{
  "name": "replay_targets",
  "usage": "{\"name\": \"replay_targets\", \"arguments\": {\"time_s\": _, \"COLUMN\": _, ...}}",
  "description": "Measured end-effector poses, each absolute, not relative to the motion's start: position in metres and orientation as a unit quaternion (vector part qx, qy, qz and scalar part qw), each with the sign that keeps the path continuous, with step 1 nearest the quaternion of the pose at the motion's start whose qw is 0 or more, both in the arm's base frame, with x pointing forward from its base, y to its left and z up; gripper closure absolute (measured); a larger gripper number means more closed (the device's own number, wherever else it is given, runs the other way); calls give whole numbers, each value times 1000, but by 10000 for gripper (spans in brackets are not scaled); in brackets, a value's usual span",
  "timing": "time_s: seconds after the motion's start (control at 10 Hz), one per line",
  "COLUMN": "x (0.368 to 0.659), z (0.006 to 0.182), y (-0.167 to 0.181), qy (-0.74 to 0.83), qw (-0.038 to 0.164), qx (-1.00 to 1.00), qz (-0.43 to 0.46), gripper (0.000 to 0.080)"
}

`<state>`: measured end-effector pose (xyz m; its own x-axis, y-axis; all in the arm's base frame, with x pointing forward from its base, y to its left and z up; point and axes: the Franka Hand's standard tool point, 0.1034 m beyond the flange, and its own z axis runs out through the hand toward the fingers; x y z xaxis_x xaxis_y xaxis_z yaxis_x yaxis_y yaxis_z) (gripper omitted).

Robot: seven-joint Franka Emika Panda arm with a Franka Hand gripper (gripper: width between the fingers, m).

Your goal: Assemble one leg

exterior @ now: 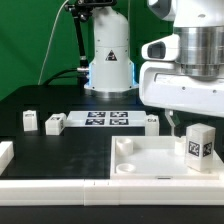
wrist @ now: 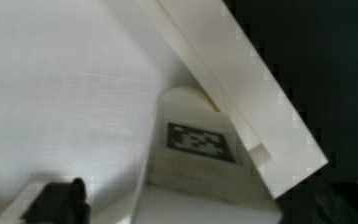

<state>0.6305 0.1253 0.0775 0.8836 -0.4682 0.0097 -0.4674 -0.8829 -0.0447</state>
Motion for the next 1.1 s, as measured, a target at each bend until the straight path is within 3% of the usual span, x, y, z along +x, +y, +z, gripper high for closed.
{"name": "replay_targets", "arguments": {"time_s": 0.8, "x": 631, "z": 78, "y": 124, "qy": -151, "qw": 11, "qx": -988, "qz": -18, "gripper": 150}}
{"name": "replay_targets", "arguments": {"time_s": 1.0, "x": 631, "z": 78, "y": 123, "qy": -179, "qw": 10, "qx": -984, "qz": -19, "gripper": 150}}
{"name": "replay_targets", "arguments": {"time_s": 1.1, "x": 631, "z": 78, "y": 123, "qy": -179, "qw": 10, "qx": -984, "qz": -19, "gripper": 267}}
